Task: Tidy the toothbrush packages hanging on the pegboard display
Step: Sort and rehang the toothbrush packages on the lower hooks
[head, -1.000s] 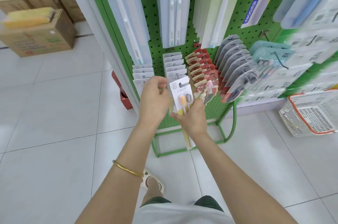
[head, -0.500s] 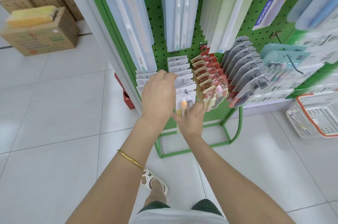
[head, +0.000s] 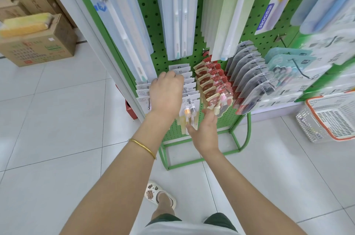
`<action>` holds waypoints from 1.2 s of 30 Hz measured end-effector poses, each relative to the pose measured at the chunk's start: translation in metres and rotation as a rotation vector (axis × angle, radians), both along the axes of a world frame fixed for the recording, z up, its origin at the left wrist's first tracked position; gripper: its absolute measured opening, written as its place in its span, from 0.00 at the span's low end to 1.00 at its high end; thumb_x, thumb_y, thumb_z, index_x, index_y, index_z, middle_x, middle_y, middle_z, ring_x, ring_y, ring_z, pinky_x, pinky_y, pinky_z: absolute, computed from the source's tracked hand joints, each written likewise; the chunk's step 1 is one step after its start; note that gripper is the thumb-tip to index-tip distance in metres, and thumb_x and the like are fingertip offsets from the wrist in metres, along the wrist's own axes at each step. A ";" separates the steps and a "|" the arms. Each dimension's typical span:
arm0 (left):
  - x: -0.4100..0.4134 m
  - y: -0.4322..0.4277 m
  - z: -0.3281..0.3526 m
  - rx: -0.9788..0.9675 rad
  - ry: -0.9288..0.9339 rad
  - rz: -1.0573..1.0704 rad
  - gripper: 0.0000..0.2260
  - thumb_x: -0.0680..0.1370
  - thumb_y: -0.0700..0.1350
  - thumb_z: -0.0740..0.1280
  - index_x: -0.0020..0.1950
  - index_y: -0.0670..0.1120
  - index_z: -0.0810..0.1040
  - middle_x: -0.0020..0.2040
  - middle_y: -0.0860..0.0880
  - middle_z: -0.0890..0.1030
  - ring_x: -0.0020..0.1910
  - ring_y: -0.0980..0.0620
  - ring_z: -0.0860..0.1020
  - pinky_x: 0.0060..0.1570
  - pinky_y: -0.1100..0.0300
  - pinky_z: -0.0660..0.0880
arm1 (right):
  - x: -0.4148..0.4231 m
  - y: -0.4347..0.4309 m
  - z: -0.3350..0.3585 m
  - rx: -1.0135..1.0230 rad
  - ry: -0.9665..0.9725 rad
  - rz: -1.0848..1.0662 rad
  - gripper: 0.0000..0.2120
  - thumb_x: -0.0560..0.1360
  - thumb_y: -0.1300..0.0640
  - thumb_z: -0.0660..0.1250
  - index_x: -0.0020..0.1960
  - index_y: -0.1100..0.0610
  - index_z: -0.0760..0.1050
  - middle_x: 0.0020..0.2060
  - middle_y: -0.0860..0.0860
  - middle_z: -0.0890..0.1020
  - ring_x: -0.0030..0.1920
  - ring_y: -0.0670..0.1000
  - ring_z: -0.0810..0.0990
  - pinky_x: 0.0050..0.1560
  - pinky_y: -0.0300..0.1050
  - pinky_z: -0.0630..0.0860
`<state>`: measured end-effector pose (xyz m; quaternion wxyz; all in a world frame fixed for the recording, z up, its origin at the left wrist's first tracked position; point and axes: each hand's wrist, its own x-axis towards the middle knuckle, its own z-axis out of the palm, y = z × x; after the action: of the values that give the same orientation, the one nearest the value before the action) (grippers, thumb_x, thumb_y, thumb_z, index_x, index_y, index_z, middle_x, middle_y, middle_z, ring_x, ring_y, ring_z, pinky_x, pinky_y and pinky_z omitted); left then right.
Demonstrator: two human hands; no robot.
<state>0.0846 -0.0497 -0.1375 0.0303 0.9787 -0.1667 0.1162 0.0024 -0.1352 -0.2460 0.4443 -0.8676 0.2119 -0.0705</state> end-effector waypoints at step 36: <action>-0.103 0.008 0.004 0.074 0.212 0.328 0.13 0.75 0.34 0.62 0.59 0.40 0.73 0.58 0.44 0.75 0.57 0.45 0.75 0.39 0.56 0.68 | -0.045 -0.013 0.016 0.033 0.019 0.069 0.29 0.74 0.61 0.70 0.69 0.63 0.59 0.66 0.58 0.65 0.63 0.56 0.68 0.54 0.38 0.62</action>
<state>-0.0184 -0.0415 -0.1336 -0.0077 0.9999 -0.0048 0.0099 -0.0429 -0.1485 -0.2298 0.4586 -0.8676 0.1872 -0.0431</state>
